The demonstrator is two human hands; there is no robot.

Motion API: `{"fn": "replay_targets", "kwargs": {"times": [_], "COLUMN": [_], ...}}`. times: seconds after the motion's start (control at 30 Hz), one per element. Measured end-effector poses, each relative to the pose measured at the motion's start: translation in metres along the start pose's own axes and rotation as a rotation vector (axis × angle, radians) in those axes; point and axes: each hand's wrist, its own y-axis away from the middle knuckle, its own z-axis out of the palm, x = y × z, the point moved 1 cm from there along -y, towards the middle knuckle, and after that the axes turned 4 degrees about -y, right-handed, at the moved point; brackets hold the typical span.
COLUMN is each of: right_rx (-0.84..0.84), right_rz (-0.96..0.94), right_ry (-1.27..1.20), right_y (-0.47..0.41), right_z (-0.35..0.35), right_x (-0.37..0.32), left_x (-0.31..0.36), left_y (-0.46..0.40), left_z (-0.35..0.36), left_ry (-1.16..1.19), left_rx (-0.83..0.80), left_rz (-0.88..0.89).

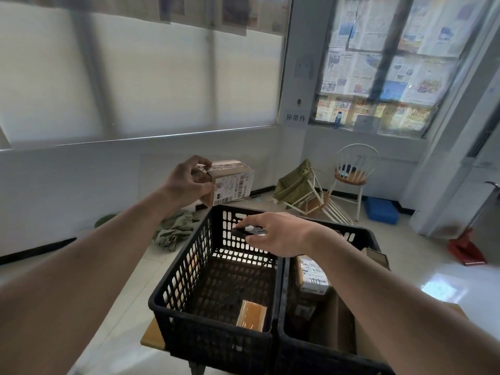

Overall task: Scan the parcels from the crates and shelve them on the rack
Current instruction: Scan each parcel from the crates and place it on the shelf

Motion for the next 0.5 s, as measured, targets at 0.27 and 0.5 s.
{"fn": "replay_targets", "kwargs": {"times": [0.27,0.5], "right_rx": [0.044,0.454], "right_rz": [0.019,0.085], "right_ry": [-0.021,-0.554], "right_y": [-0.005,-0.035], "right_z": [0.001,0.018], "right_x": [0.0,-0.002], "left_x": [-0.002,-0.003], "left_y": [0.0,0.004], "left_z": [-0.003,-0.015], "left_ry": [0.056,0.305], "left_rx": [0.004,-0.128], "left_rz": [-0.027,-0.157]}}
